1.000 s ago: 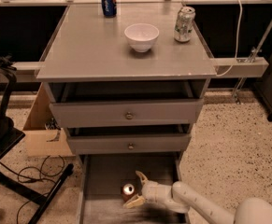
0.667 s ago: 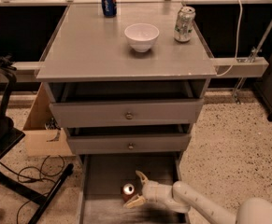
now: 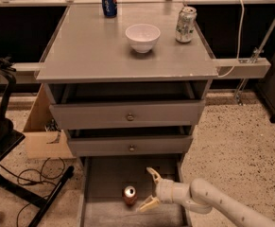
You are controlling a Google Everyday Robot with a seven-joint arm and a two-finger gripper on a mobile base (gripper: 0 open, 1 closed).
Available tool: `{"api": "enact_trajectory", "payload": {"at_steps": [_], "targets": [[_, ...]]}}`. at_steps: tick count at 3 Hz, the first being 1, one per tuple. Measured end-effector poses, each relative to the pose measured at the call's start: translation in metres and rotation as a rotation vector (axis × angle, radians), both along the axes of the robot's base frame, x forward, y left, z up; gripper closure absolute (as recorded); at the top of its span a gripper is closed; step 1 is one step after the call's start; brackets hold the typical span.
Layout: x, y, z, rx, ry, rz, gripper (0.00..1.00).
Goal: Place coke can into bottom drawer
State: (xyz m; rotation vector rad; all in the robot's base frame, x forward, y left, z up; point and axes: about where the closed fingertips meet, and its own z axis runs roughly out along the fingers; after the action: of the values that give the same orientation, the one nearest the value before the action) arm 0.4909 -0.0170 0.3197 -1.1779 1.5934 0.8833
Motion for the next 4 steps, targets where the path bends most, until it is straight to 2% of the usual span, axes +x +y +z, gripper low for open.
{"api": "enact_trajectory", "payload": {"at_steps": [1,2,3,4], "targets": [[-0.059,-0.002,0.049,-0.139,0.092,0.125,0.00],[-0.100,0.001,0.082,-0.246,0.206,0.207,0.00],[-0.140,-0.002,0.130,-0.401,0.229,0.196,0.00],[-0.146,-0.017,0.169,-0.514,0.104,0.090,0.00]]}}
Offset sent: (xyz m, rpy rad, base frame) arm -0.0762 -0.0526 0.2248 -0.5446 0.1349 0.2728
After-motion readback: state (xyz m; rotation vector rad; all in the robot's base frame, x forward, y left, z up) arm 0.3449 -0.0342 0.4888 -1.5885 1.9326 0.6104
